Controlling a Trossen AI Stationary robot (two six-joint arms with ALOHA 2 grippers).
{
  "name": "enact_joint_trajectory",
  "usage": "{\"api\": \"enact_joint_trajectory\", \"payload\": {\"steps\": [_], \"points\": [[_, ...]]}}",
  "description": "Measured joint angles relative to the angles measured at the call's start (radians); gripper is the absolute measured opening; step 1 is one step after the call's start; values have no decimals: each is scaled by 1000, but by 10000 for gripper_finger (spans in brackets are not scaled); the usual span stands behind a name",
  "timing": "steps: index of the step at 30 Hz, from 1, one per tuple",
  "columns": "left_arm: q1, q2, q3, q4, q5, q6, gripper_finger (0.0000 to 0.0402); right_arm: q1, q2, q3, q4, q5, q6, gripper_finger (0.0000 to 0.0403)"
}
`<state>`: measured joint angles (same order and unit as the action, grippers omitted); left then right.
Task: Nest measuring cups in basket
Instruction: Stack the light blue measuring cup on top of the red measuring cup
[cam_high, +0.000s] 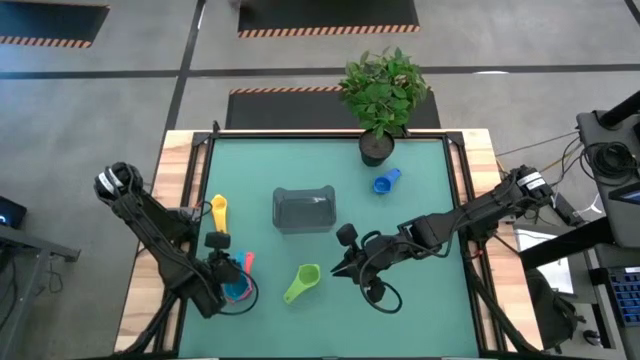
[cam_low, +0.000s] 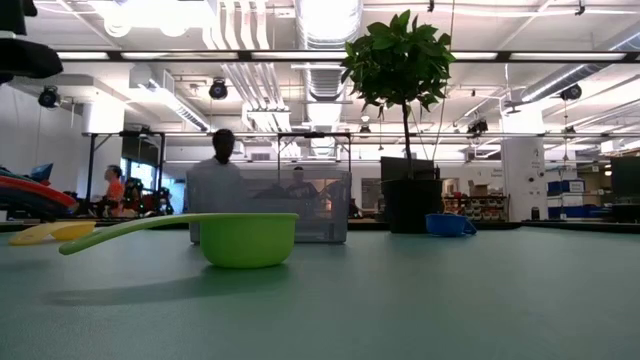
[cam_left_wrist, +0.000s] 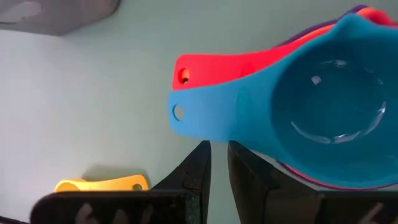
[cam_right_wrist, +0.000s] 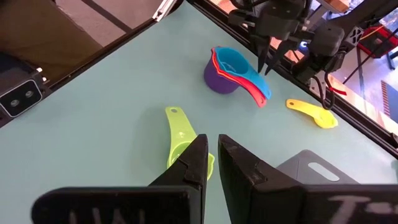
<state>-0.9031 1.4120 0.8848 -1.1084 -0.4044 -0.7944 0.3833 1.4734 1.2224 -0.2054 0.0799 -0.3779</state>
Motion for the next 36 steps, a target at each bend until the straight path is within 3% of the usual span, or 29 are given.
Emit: {"api": "enact_joint_trajectory", "payload": {"steps": [9,36], "points": [[0,0,7,-87,33,-1,36,0,0,0,0,0,1,27],[2,0,-31,35,-7,0,36,0,0,-1,0,0,1,27]]}}
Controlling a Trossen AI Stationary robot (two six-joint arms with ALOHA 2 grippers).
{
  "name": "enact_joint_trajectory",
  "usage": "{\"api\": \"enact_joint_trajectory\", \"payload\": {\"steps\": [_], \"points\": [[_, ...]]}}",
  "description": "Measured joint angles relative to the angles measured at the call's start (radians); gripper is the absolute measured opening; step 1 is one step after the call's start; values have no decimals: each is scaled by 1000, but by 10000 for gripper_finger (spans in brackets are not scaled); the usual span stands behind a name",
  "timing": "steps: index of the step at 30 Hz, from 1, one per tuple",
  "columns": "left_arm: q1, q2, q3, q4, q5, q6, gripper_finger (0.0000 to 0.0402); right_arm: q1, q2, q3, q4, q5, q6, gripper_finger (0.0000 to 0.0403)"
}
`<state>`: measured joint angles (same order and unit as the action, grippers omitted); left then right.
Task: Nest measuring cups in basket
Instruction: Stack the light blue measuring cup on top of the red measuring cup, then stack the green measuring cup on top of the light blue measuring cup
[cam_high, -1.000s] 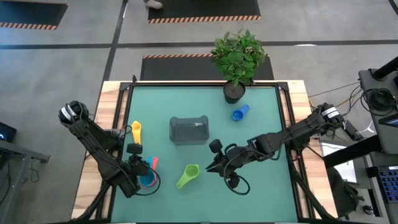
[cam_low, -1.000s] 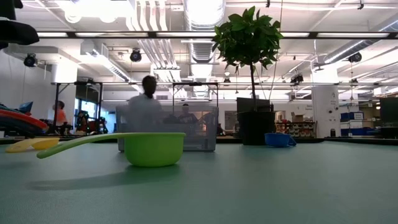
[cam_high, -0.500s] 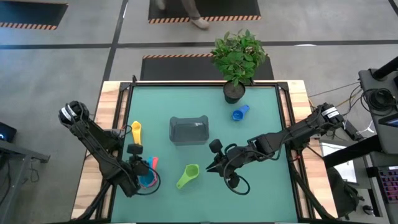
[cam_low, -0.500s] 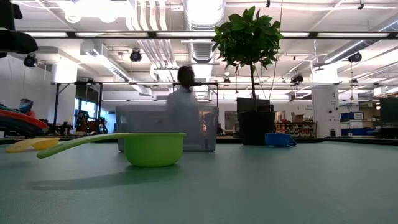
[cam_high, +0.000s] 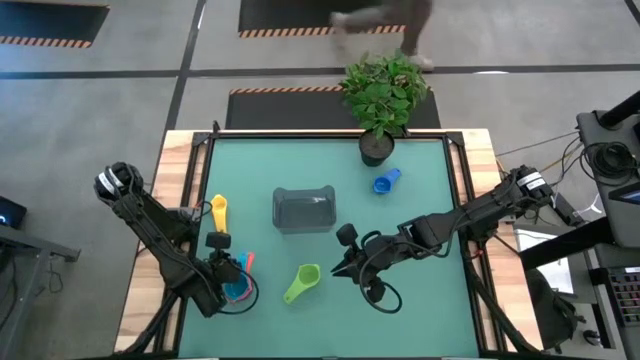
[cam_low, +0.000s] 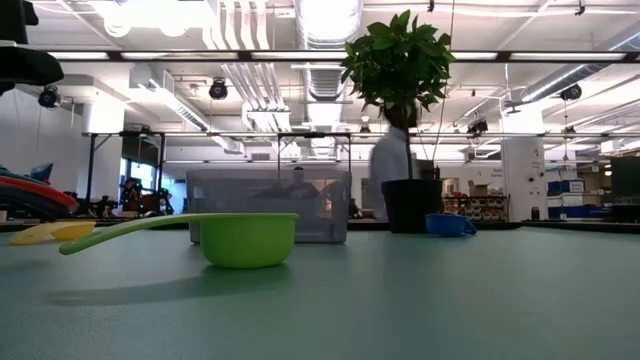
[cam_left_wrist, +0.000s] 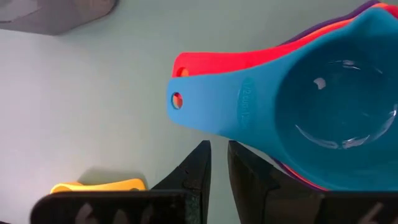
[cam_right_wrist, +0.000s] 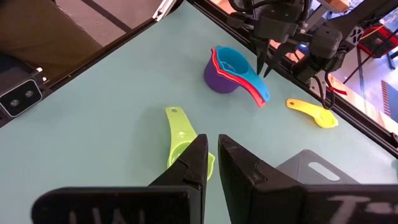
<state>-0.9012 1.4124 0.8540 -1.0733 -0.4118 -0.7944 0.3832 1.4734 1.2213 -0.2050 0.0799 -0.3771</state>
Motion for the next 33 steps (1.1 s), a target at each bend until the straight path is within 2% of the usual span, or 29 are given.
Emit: {"api": "enact_joint_trajectory", "payload": {"steps": [18,24,27,33], "points": [[0,-1,15,5,-26,11,36,0,0,0,0,0,3,27],[0,-10,81,-29,-28,66,36,0,0,-1,0,0,12,27],[-1,-20,137,-27,-83,127,36,0,0,-1,0,0,18,27],[-1,-74,207,42,-278,274,36,0,0,-1,0,0,30,27]]}}
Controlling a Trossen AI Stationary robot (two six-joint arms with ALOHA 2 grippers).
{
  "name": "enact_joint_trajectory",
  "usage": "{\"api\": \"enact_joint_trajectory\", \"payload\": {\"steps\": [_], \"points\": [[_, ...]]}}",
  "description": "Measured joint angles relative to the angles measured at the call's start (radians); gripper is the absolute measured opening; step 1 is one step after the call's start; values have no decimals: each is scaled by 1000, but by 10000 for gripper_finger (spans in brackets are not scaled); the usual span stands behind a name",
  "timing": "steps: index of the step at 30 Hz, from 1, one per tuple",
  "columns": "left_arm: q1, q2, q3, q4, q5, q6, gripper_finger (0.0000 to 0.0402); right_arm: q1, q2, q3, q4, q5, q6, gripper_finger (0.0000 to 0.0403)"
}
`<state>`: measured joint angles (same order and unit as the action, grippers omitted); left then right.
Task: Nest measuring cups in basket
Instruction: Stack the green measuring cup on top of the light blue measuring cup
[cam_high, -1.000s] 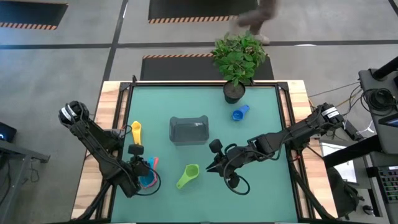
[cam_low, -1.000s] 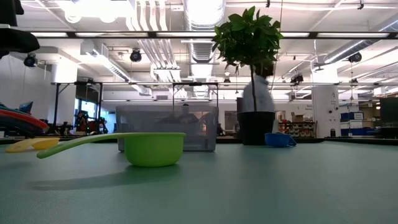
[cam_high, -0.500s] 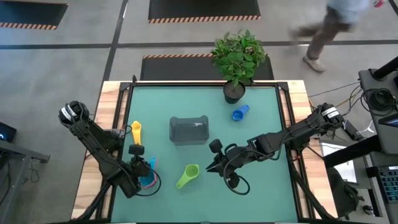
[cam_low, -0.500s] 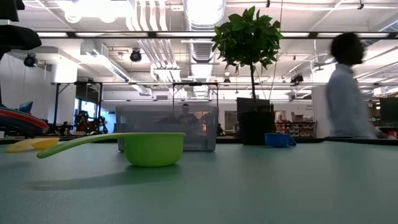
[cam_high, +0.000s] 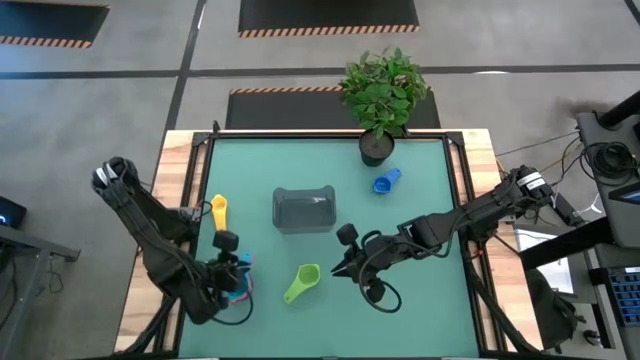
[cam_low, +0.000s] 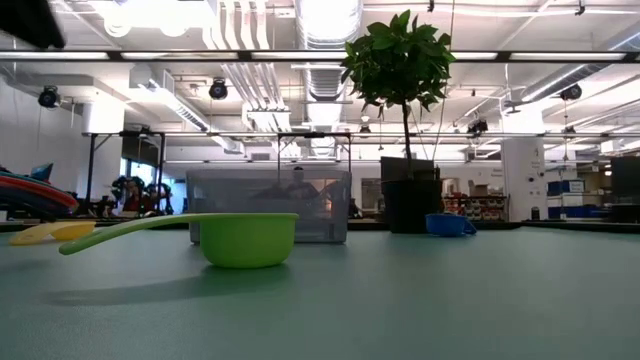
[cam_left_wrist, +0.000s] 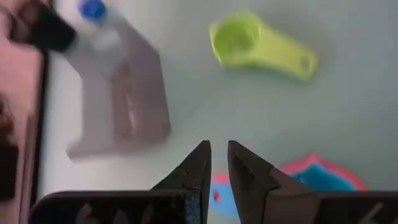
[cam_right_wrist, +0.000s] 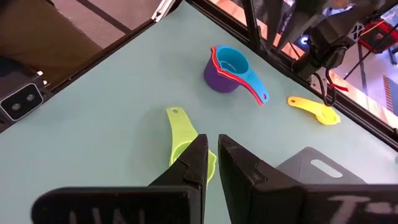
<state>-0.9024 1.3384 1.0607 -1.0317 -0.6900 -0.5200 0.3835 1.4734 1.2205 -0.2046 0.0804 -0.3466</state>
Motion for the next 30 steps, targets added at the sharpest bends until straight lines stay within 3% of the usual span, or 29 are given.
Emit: {"api": "enact_joint_trajectory", "payload": {"steps": [7,12,20,25,30], "points": [[0,-98,-30,210,-124,211,36,0,0,0,0,1,56,27],[0,-151,-93,308,-189,266,36,0,0,0,0,16,123,27],[0,-206,-199,434,-311,322,36,-2,0,0,-119,303,519,27],[1,-211,-218,443,-415,346,36,-4,10,0,-210,304,633,27],[1,-209,-218,445,-450,360,36,-4,42,0,-165,222,650,27]]}}
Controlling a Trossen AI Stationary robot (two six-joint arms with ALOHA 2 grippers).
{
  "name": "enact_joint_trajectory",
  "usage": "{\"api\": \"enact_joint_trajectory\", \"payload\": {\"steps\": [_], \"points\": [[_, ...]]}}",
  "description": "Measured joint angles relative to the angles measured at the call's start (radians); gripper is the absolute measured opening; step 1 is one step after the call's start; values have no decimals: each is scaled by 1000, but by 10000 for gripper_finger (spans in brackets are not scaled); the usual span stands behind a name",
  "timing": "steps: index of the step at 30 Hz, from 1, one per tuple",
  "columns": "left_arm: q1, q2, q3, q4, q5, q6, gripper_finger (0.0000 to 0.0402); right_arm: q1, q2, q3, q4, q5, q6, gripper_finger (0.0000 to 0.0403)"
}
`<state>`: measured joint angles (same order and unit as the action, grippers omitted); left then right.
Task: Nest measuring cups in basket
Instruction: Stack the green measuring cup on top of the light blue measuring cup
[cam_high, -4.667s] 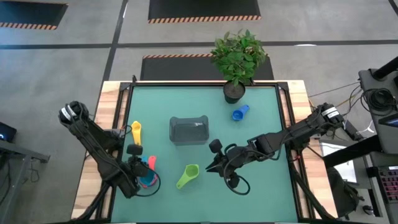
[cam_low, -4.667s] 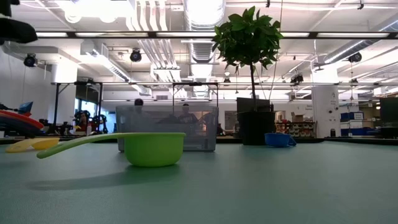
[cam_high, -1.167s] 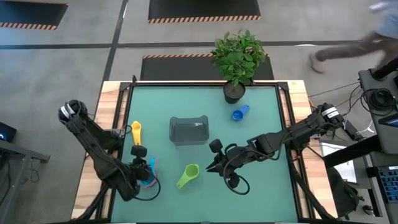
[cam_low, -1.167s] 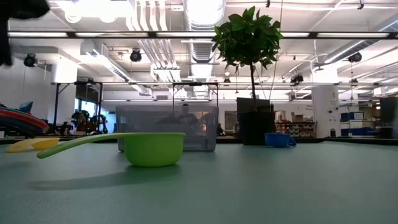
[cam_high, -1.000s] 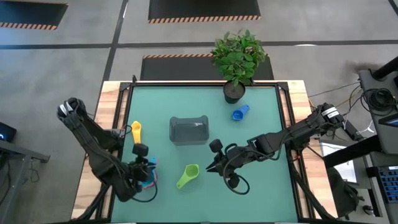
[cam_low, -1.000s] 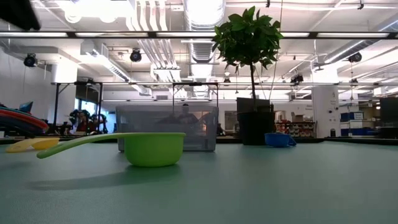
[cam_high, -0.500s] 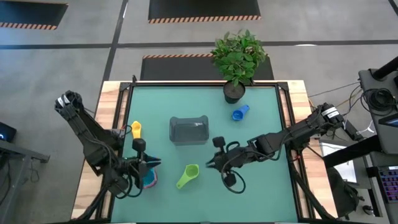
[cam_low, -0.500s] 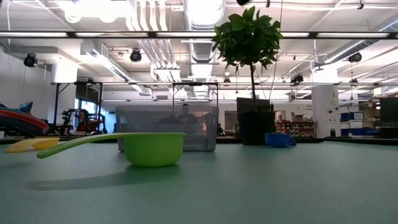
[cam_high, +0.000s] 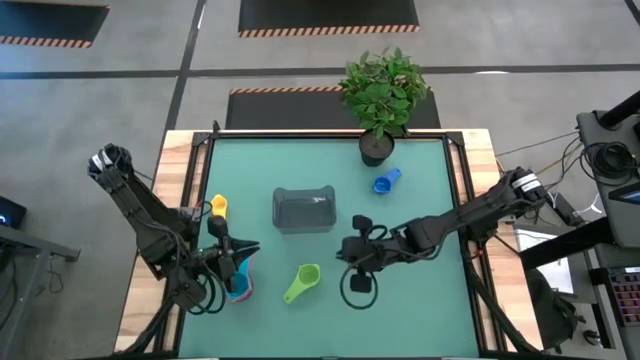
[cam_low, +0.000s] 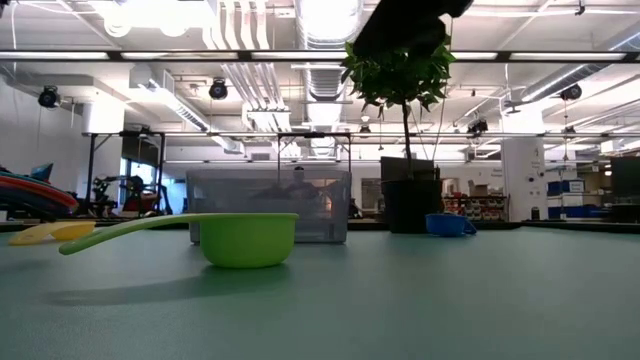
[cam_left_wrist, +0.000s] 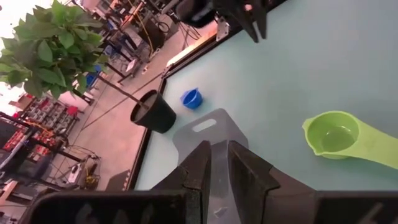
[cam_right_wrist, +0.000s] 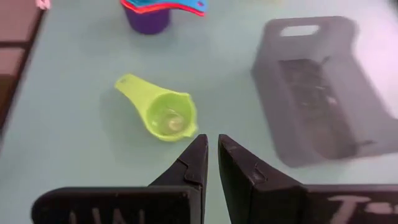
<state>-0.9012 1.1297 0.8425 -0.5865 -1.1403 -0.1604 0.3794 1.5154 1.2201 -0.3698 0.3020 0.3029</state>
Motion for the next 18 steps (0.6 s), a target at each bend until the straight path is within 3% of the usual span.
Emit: {"api": "enact_joint_trajectory", "payload": {"steps": [10,18], "points": [[0,6,0,12,13,-38,36,6,51,0,66,-48,-32,79],[0,58,0,138,70,-51,41,18,51,0,63,-48,-87,129]]}}
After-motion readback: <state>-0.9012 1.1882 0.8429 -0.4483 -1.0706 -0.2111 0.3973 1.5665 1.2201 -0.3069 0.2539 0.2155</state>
